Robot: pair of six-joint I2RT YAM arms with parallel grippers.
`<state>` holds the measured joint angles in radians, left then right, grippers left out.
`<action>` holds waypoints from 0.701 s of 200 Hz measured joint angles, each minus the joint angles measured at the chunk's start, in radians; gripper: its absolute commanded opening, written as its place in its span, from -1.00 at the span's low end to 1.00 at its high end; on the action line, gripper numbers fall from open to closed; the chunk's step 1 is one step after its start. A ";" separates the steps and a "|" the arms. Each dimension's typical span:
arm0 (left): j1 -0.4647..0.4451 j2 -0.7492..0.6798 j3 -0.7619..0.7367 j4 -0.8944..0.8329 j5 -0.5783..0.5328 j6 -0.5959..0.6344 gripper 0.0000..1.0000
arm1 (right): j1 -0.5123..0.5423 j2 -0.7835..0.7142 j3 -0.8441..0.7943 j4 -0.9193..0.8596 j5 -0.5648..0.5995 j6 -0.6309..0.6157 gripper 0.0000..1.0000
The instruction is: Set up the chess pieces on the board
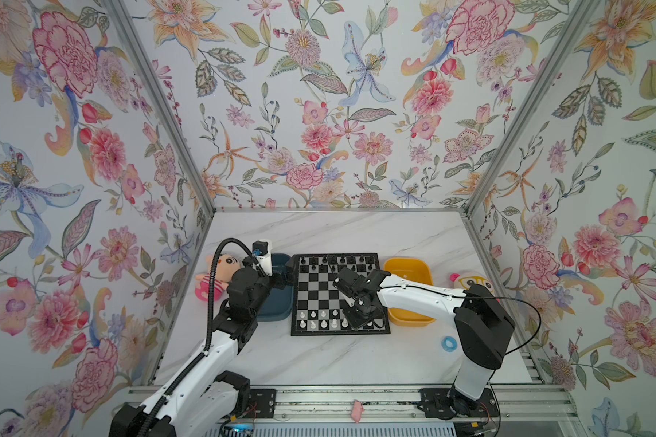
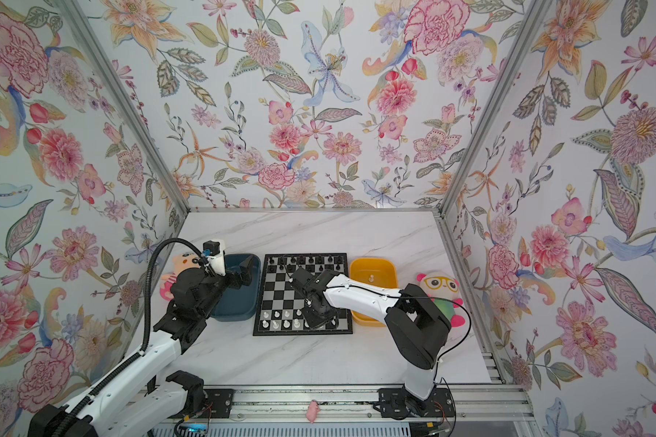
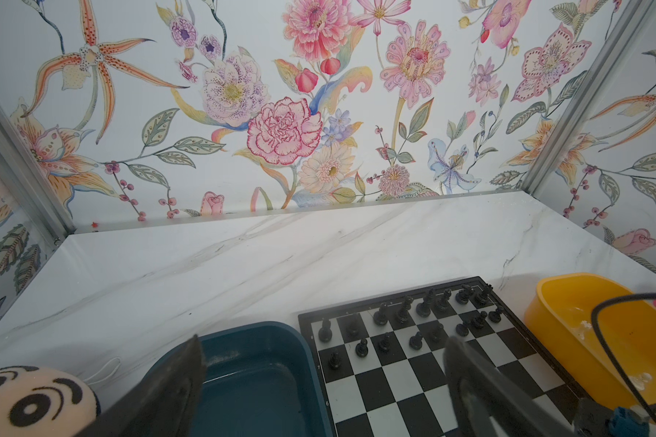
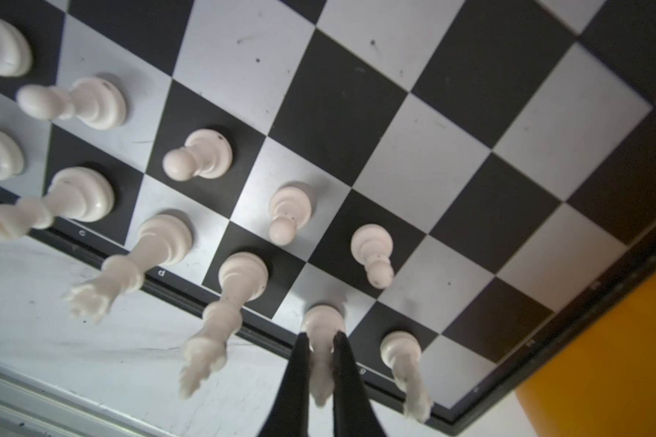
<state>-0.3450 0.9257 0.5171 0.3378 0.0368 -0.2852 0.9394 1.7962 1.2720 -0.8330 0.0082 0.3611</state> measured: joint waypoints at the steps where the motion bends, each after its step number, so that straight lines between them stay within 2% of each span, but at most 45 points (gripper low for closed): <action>1: 0.000 0.000 0.000 0.000 0.000 0.000 0.99 | 0.000 0.000 0.000 0.000 0.000 0.000 -0.95; 88: 0.000 0.000 0.000 0.000 0.000 0.000 0.99 | 0.000 0.000 -0.005 0.001 0.000 0.008 -0.68; 140: 0.000 0.000 0.000 0.000 0.000 0.000 0.99 | 0.000 0.000 -0.005 0.001 0.000 0.015 -0.59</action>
<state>-0.3450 0.9257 0.5171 0.3378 0.0368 -0.2852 0.9394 1.7958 1.2675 -0.8322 0.0078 0.3763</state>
